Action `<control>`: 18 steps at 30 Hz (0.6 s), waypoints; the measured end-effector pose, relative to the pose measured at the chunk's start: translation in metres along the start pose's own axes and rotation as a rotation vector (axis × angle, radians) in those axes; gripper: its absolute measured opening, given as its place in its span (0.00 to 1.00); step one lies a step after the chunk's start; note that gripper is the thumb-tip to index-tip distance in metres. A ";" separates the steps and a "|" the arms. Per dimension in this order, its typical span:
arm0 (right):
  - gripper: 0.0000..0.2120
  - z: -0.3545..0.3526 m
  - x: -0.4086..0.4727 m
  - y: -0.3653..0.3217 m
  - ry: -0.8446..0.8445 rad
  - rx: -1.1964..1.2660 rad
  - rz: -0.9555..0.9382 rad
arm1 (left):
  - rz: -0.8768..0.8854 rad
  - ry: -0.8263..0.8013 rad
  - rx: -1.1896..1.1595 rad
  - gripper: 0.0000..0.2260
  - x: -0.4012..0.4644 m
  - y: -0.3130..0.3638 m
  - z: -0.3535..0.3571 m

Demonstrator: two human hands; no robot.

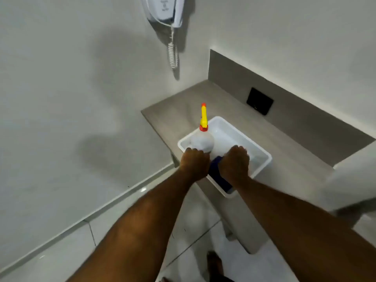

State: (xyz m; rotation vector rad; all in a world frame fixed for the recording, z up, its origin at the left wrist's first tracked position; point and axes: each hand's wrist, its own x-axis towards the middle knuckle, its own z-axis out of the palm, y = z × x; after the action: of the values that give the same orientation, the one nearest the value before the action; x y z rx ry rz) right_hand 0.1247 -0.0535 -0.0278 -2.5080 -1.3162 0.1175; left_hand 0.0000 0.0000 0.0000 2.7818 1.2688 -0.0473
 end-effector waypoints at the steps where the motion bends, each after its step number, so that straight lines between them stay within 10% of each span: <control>1: 0.20 0.001 0.000 0.011 -0.099 -0.026 0.046 | -0.030 -0.020 -0.066 0.14 0.005 0.006 0.010; 11: 0.20 0.030 0.024 0.039 -0.366 -0.039 0.117 | -0.119 -0.280 -0.178 0.14 0.042 0.024 0.043; 18: 0.09 0.000 0.036 0.025 -0.339 0.701 0.365 | -0.131 -0.165 -0.631 0.10 0.027 0.009 0.014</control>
State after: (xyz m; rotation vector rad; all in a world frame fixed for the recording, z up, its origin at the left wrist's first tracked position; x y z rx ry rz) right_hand 0.1654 -0.0374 -0.0331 -2.1139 -0.7074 0.9412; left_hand 0.0245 0.0130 -0.0147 2.1156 1.1681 0.0970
